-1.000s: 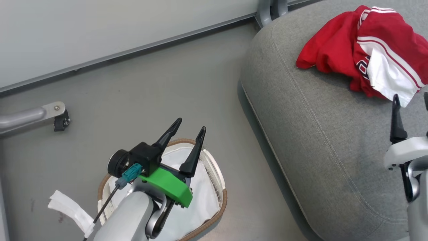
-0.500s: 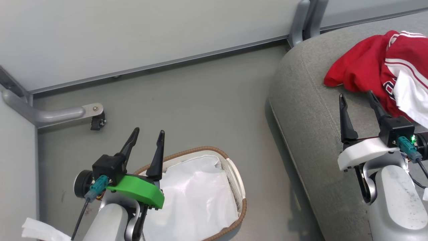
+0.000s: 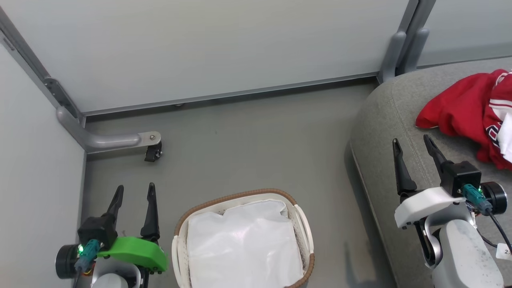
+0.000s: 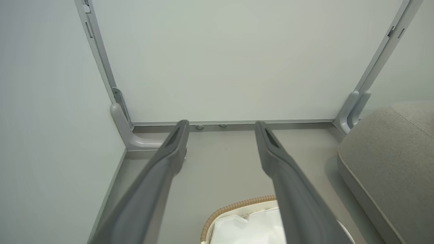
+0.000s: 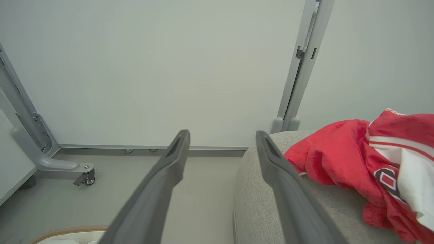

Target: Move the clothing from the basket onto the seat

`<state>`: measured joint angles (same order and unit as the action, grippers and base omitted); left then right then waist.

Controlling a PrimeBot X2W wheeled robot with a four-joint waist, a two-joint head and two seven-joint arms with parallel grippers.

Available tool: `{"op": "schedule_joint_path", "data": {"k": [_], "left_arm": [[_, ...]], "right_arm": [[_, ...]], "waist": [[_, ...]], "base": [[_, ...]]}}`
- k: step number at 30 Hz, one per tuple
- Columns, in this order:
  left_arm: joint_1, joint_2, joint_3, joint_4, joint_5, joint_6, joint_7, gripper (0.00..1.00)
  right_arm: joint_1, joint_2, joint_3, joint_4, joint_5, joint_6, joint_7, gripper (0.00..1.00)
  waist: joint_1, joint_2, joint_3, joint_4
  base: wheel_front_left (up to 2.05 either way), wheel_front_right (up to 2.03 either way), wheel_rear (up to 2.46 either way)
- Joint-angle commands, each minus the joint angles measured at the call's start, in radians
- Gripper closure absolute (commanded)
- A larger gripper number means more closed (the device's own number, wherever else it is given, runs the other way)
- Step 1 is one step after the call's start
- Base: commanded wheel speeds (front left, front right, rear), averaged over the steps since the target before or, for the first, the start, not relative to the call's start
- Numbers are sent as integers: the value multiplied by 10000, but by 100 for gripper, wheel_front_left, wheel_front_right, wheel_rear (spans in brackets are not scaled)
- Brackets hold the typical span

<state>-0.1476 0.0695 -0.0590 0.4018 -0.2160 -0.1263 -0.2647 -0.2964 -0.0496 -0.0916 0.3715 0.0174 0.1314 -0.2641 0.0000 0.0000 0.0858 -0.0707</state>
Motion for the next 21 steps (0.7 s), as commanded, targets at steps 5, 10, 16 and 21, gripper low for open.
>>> {"op": "schedule_joint_path", "data": {"k": [5,10,16,21], "left_arm": [[486,-109,496,-23,167,-2,9,0],[786,-166,741,-40,-172,-38,9,0],[761,-224,726,299,-431,-10,101,100],[704,-220,830,195,-1382,-12,394,100]], "right_arm": [[505,-33,83,75,128,-15,-3,0],[754,-33,191,140,201,-15,-3,0],[771,94,101,523,388,0,125,100],[781,85,-4,465,1476,-1,472,100]], "waist": [[0,0,-386,203],[0,0,-546,174],[0,0,-553,187],[0,0,-565,208]], "base": [[0,0,0],[0,0,0],[0,0,0],[0,0,0]]}}
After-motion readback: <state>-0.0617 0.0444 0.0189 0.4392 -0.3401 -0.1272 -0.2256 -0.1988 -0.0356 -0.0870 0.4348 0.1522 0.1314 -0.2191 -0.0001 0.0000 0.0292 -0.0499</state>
